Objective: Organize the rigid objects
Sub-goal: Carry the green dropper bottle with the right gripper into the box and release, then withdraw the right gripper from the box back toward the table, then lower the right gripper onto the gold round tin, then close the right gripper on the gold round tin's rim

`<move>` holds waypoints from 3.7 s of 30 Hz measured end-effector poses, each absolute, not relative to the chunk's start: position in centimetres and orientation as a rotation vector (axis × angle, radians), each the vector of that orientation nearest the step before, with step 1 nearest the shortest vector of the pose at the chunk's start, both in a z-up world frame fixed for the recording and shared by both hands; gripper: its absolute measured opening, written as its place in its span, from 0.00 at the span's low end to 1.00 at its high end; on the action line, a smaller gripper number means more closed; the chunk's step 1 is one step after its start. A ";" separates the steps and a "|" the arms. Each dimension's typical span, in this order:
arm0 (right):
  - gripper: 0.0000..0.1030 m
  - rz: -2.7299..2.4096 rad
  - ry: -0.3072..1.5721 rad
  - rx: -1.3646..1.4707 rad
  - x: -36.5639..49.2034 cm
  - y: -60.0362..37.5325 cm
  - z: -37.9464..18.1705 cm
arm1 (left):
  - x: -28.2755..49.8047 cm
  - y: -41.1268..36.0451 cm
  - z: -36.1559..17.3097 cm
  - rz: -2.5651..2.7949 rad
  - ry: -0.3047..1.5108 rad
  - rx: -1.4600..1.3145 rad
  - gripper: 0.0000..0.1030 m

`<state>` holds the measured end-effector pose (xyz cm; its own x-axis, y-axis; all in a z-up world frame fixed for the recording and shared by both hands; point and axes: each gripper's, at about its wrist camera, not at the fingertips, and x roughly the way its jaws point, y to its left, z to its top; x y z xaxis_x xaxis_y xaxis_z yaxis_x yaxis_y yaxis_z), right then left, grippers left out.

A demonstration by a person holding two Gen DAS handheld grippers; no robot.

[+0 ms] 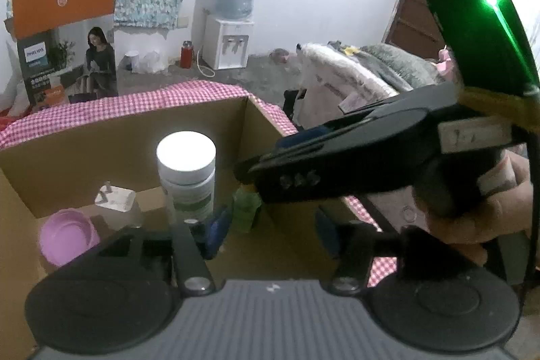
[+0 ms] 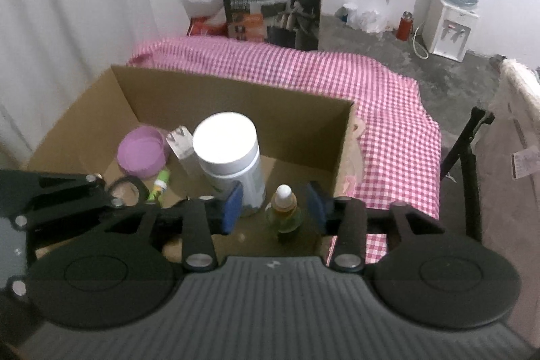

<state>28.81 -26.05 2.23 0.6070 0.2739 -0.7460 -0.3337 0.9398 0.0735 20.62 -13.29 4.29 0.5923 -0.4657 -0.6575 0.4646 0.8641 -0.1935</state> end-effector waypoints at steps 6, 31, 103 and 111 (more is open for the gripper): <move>0.64 0.364 0.724 0.046 23.6 -27.8 5.4 | 16.7 -11.4 6.4 -0.541 0.695 0.033 0.75; 0.97 0.549 0.580 0.230 5.4 -17.8 4.4 | 0.5 3.6 4.2 -0.298 0.596 -0.005 0.92; 0.55 0.467 0.877 0.533 7.3 -24.7 -8.2 | 7.7 -8.6 -5.8 -0.455 0.780 0.268 0.59; 0.67 0.450 0.899 0.545 7.2 -24.6 -8.9 | 7.7 -8.2 -5.9 -0.463 0.769 0.269 0.64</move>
<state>7.20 -24.64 -8.88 0.5475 0.5779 -0.6053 -0.1388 0.7760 0.6153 7.67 -8.18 -5.85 0.6260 -0.3019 -0.7190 0.4940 0.8670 0.0661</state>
